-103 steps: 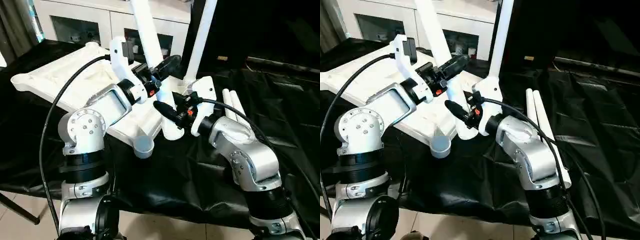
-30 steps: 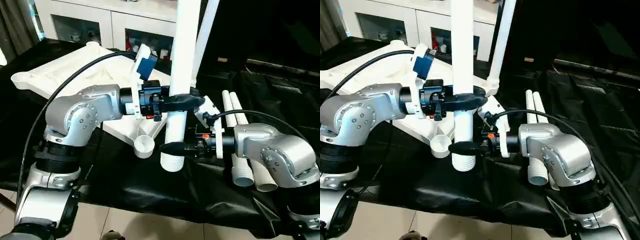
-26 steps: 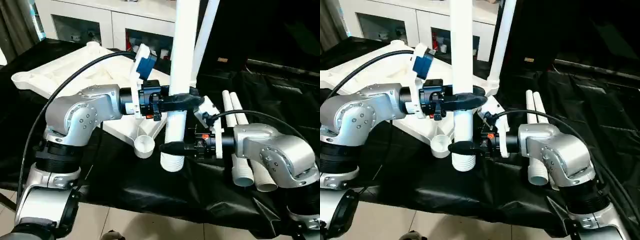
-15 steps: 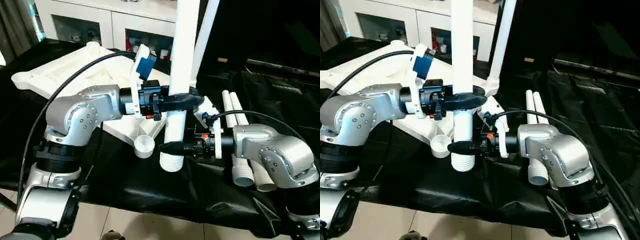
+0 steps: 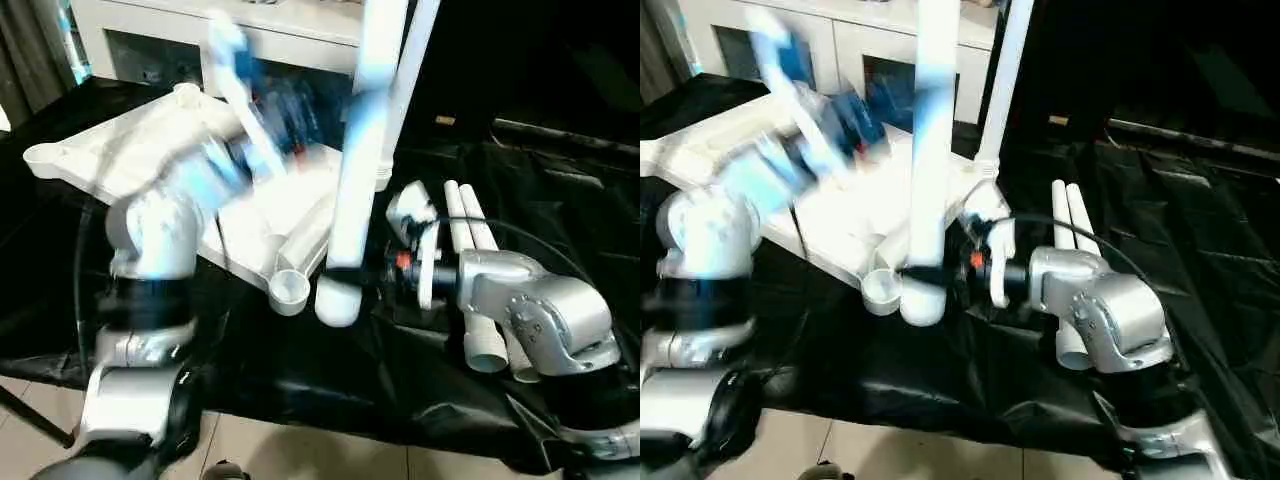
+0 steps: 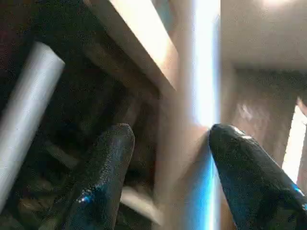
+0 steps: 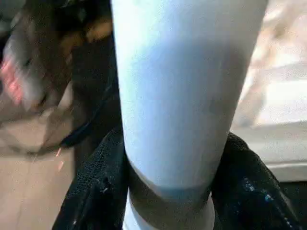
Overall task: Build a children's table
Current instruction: Pick table leg
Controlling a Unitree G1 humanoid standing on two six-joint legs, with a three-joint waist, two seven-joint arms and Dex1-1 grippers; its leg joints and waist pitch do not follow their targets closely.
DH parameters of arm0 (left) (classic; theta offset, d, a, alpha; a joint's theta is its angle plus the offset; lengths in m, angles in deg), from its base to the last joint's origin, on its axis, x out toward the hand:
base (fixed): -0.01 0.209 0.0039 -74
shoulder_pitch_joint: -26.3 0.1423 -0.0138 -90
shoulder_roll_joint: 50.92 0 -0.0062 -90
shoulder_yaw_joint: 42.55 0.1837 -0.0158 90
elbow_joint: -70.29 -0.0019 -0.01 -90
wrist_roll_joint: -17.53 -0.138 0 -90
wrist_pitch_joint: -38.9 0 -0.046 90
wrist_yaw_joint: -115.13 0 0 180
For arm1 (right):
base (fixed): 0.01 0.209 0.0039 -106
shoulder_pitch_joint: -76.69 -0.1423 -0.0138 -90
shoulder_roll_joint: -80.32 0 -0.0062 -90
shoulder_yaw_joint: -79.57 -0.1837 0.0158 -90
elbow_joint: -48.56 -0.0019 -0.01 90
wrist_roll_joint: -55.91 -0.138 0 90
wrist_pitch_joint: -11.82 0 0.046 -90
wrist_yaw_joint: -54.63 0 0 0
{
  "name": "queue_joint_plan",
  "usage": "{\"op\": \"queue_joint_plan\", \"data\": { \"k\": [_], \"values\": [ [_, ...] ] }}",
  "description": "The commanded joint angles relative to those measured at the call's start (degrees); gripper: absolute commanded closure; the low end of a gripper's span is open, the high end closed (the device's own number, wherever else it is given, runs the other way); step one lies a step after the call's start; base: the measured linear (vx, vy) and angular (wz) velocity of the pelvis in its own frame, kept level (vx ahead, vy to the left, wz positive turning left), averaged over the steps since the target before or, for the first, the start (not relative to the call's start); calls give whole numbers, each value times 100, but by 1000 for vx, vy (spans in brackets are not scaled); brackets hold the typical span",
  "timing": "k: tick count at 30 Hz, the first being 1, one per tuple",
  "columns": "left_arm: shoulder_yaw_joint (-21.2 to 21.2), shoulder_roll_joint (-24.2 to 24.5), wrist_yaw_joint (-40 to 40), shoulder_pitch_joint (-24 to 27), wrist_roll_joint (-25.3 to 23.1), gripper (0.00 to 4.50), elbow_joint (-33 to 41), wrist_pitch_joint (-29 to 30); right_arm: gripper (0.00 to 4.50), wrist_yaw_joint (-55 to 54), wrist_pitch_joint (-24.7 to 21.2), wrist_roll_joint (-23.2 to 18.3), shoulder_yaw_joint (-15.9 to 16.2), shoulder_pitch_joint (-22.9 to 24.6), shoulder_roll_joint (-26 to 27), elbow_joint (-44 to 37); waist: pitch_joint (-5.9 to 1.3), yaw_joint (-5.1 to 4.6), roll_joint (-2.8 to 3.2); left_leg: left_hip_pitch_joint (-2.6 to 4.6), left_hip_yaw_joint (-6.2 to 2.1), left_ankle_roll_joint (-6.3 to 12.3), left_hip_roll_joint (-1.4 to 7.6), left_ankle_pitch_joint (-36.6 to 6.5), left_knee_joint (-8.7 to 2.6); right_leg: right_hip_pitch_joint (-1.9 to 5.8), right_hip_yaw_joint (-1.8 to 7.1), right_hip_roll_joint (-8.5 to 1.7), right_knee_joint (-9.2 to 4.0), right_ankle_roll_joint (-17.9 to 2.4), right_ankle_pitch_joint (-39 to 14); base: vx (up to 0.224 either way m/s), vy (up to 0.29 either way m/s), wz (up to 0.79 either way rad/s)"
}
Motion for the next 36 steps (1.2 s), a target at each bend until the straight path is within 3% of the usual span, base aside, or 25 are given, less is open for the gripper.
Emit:
{"op": "queue_joint_plan", "data": {
  "k": [1,2,3,4,6,8,9,10,13,14,16,17,18,19,21,24,27,30,32,36],
  "values": [
    [4,103,-65,63,-84,152,-77,-102,261,-291,197,25,-303,-9,34,18,-437,28,60,50,-64,-279,171,-1038,-362,336,267,-451,-476,-587,-1459,0,0,0],
    [4,103,-65,63,-84,152,-77,-102,261,-291,197,25,-303,-9,34,18,-442,18,109,67,-69,-297,177,-1034,-368,315,273,-441,-467,-551,-1379,0,0,0],
    [209,294,-39,219,-458,152,-59,-98,261,-529,288,82,-405,19,167,42,-442,15,144,85,-69,-315,181,-1058,-376,297,275,-431,-458,-552,-1293,0,0,0],
    [326,379,-42,266,-633,152,-82,-122,261,-622,341,140,-425,24,196,73,-439,1,135,83,-72,-321,185,-1071,-385,297,274,-425,-456,-543,-1275,0,0,0],
    [966,807,-76,504,-1583,152,-261,-408,261,-1119,644,482,-516,36,339,265,-436,-6,192,101,-81,-394,184,-1128,-408,275,280,-420,-450,-457,-1305,0,0,0],
    [1253,1011,-185,645,-2022,152,-466,-588,261,-1499,860,729,-581,26,434,439,-428,-4,235,127,-84,-485,187,-1250,-422,262,285,-429,-467,-405,-1431,0,0,0],
    [1325,1069,-242,694,-2130,152,-542,-608,261,-1641,932,808,-609,23,468,499,-439,-11,217,130,-81,-530,182,-1293,-416,270,286,-433,-462,-428,-1428,0,0,0],
    [1596,1272,-413,894,-2643,152,-708,-937,261,-2047,1138,1091,-636,54,497,625,-443,8,291,133,-98,-562,183,-1303,-420,269,287,-445,-453,-452,-1388,0,0,0],
    [1833,1467,-854,1210,-3402,152,-780,-1580,261,-2437,1771,1512,-613,204,514,713,-450,-20,280,100,-97,-590,186,-1299,-426,293,295,-437,-451,-426,-1137,0,0,0],
    [1837,1476,-910,1266,-3491,152,-756,-1692,261,-2475,1847,1585,-582,244,499,693,-460,-27,350,111,-100,-589,188,-1306,-417,297,297,-439,-443,-465,-985,0,0,0],
    [1513,1267,-1651,1839,-3651,152,-360,-1775,261,-2846,1775,1945,-503,670,436,342,-470,-32,403,83,-96,-541,183,-1158,-397,331,305,-423,-374,-639,-638,0,0,0],
    [1451,1215,-1815,1977,-3705,152,-274,-1845,261,-2956,1747,2016,-504,769,447,268,-439,-48,385,71,-88,-476,194,-1166,-403,333,301,-417,-410,-700,-560,0,0,0],
    [1269,982,-2267,2467,-3869,152,25,-2190,261,-3148,1710,2018,-590,1132,599,-10,-456,-47,445,75,-85,-408,169,-1214,-388,341,300,-417,-404,-730,-671,0,0,0],
    [1250,908,-2405,2659,-3937,152,140,-2244,261,-3265,1697,2001,-669,1284,705,-139,-450,-60,416,60,-78,-353,181,-1239,-393,350,305,-422,-443,-713,-718,0,0,0],
    [1215,769,-2719,2928,-4040,152,246,-2357,261,-3532,1687,1998,-792,1487,868,-274,-445,-91,437,60,-67,-237,142,-1390,-394,316,294,-399,-495,-597,-1217,0,0,0],
    [1288,699,-2924,3173,-4167,152,291,-2510,261,-3767,1888,2080,-843,1619,979,-303,-398,-136,474,110,-94,-245,141,-1877,-421,238,269,-389,-610,-347,-2161,0,0,0],
    [1662,935,-2181,3170,-4173,152,211,-2915,261,-3685,2290,2166,-741,1506,1017,-130,-372,-172,484,140,-113,-218,121,-2162,-424,170,260,-401,-701,-80,-2828,0,0,0],
    [2008,1351,-1573,2827,-4463,152,-229,-2830,261,-3407,2280,2045,-672,1381,992,-67,-382,-174,524,147,-134,-208,122,-2173,-446,149,267,-376,-677,-42,-2689,0,0,0],
    [2072,1557,-1072,2515,-4417,152,-687,-2728,261,-3136,2165,1857,-660,1314,948,-92,-394,-165,529,140,-123,-197,104,-2078,-440,166,283,-387,-655,-101,-2489,0,0,0],
    [2347,1991,-53,2255,-4358,105,-979,-2391,261,-2953,2067,1789,-588,1264,841,-143,-452,-150,551,88,-125,-264,145,-1621,-440,239,314,-411,-492,-522,-1484,0,0,0]
  ]
}}
